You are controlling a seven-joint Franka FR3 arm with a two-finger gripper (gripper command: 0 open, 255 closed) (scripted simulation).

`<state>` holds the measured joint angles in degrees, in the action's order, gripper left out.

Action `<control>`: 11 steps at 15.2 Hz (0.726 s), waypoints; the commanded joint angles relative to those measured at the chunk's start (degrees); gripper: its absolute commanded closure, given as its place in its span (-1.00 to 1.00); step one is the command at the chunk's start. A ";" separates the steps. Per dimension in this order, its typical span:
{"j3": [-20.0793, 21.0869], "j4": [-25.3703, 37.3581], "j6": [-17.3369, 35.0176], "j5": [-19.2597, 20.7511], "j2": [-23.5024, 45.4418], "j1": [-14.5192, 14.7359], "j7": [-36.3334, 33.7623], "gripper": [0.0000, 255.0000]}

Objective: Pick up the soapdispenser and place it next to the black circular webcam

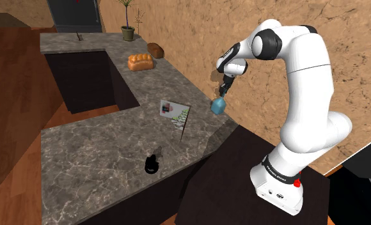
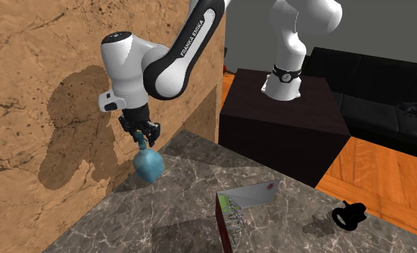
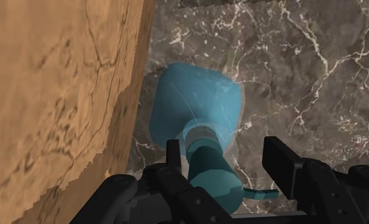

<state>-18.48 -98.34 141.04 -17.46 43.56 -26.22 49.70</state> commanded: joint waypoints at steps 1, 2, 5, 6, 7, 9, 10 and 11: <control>-0.01 0.01 0.01 0.00 0.00 -0.01 0.00 1.00; -0.01 0.02 0.00 0.01 0.00 -0.01 0.00 1.00; -0.01 0.00 0.01 0.00 0.00 0.00 0.00 1.00; -0.20 -0.16 -0.42 0.18 -0.59 0.14 -0.09 1.00; -0.39 -0.30 -0.86 0.36 -1.17 0.28 -0.19 1.00; -0.77 -0.55 -1.76 0.74 -2.32 0.56 -0.39 1.00; -0.96 -0.65 -2.22 0.93 -2.88 0.70 -0.49 1.00; -1.15 -0.74 -2.68 1.12 -3.44 0.83 -0.59 1.00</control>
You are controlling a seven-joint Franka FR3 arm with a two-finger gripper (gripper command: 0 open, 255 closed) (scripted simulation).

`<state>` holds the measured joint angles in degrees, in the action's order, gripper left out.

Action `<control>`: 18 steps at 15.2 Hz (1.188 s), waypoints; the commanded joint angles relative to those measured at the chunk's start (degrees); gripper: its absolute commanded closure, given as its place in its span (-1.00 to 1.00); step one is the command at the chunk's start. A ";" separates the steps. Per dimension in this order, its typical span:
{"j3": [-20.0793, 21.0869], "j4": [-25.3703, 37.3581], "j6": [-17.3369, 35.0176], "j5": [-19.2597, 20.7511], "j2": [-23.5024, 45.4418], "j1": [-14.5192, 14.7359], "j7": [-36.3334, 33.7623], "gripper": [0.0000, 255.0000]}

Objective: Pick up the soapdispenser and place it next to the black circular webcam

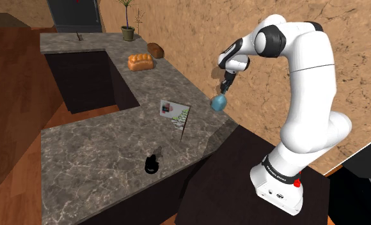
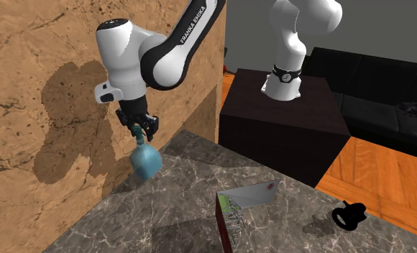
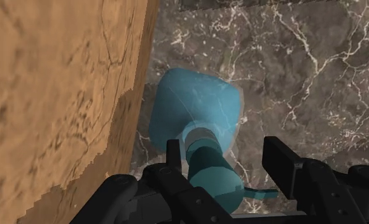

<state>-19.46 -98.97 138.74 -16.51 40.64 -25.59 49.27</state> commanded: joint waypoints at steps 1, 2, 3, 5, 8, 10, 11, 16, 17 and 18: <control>-0.35 -0.19 -0.85 0.37 -1.07 0.33 -0.27 1.00; -0.53 -0.26 -1.32 0.57 -1.62 0.46 -0.38 1.00; -0.71 -0.31 -1.81 0.77 -2.15 0.59 -0.49 1.00; -1.07 -0.37 -2.78 1.17 -3.21 0.85 -0.70 1.00; -1.58 -0.37 -4.29 1.78 -4.75 1.21 -1.04 1.00; -1.91 -0.30 -5.33 2.19 -5.74 1.44 -1.26 1.00; -2.07 -0.25 -5.85 2.40 -6.23 1.55 -1.38 1.00; -2.82 0.22 -8.55 3.42 -8.55 2.06 -1.94 1.00; -2.96 0.35 -9.10 3.62 -8.99 2.16 -2.05 1.00; -3.10 0.50 -9.66 3.82 -9.42 2.25 -2.16 1.00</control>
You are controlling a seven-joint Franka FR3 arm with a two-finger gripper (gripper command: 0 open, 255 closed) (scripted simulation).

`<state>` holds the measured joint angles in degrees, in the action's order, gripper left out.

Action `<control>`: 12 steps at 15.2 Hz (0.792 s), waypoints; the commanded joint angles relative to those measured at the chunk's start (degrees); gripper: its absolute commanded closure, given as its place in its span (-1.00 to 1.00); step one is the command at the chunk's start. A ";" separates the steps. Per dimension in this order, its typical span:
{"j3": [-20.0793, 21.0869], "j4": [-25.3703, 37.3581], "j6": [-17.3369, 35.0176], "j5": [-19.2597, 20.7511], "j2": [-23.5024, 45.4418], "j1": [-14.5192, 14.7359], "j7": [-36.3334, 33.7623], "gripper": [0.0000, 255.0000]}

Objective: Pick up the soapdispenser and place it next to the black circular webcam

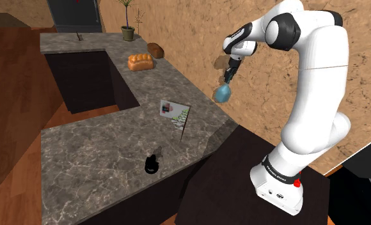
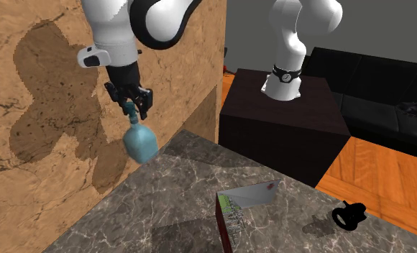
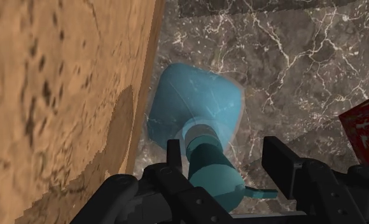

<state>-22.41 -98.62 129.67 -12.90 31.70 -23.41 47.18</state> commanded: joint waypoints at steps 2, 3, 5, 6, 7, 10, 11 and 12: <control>-0.42 0.49 -1.73 0.60 -1.32 0.23 -0.29 1.00; -0.54 0.67 -2.31 0.79 -1.73 0.31 -0.40 1.00; -0.78 1.09 -3.47 1.18 -2.53 0.47 -0.61 1.00; -0.90 1.32 -4.06 1.36 -2.91 0.54 -0.71 1.00; -1.01 1.56 -4.65 1.55 -3.29 0.60 -0.81 1.00; -1.32 2.37 -6.47 2.08 -4.36 0.78 -1.11 1.00; -1.41 2.66 -7.08 2.25 -4.70 0.84 -1.20 1.00; -1.51 2.97 -7.70 2.41 -5.03 0.89 -1.29 1.00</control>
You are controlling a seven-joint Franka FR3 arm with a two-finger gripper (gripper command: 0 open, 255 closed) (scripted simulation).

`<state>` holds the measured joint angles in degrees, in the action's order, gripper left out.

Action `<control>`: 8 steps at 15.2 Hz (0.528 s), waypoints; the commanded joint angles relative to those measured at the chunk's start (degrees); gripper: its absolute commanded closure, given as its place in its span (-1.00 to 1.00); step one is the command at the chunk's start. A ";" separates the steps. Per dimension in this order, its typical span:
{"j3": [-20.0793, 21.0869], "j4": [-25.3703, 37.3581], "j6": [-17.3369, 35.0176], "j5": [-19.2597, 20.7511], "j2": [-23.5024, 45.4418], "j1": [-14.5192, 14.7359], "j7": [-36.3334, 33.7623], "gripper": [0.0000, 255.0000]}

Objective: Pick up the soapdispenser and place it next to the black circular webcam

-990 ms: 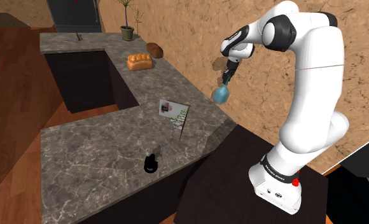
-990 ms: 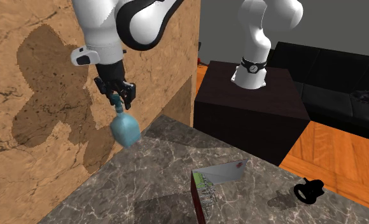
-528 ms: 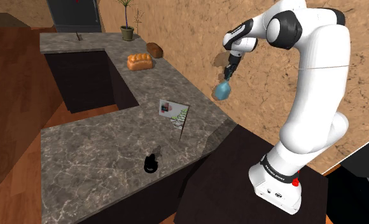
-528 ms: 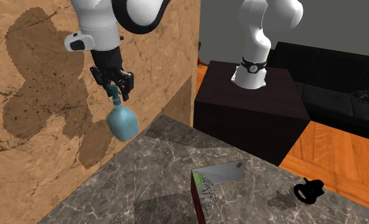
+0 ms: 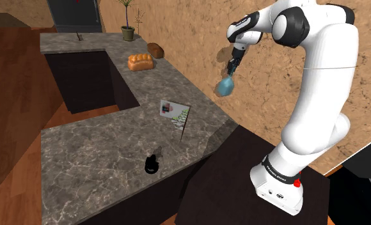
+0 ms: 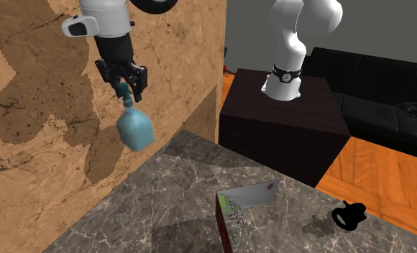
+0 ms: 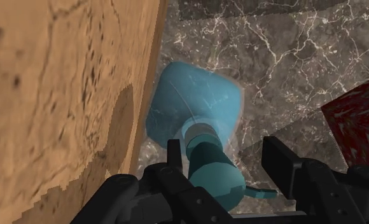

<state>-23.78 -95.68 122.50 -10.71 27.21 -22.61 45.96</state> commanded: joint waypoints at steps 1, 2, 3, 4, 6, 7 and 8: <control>-0.23 0.36 -1.14 0.39 -0.86 0.14 -0.17 1.00; -0.31 0.70 -1.77 0.55 -1.17 0.18 -0.26 1.00; -0.39 1.05 -2.40 0.70 -1.47 0.22 -0.34 1.00; -0.47 1.42 -3.04 0.85 -1.76 0.26 -0.43 1.00; -0.62 2.20 -4.33 1.14 -2.31 0.32 -0.59 1.00; -0.69 2.62 -4.98 1.27 -2.57 0.34 -0.66 1.00; -0.76 3.04 -5.64 1.40 -2.82 0.36 -0.73 1.00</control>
<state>-24.46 -92.90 117.39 -9.44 24.70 -22.29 45.30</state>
